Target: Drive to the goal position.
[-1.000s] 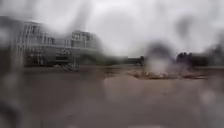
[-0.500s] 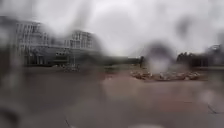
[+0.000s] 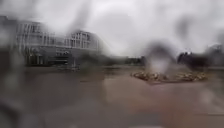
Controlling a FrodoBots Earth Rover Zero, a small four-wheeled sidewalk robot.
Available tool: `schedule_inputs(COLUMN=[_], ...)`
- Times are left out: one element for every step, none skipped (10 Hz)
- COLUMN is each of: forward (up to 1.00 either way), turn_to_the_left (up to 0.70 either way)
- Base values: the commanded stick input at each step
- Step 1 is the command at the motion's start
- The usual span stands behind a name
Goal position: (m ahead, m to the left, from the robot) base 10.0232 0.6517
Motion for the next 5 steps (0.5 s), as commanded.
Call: schedule_inputs(forward=[1.0, 1.0, 1.0, 1.0, 1.0], turn_to_the_left=[0.03, 0.03, 0.03, 0.03, 0.03])
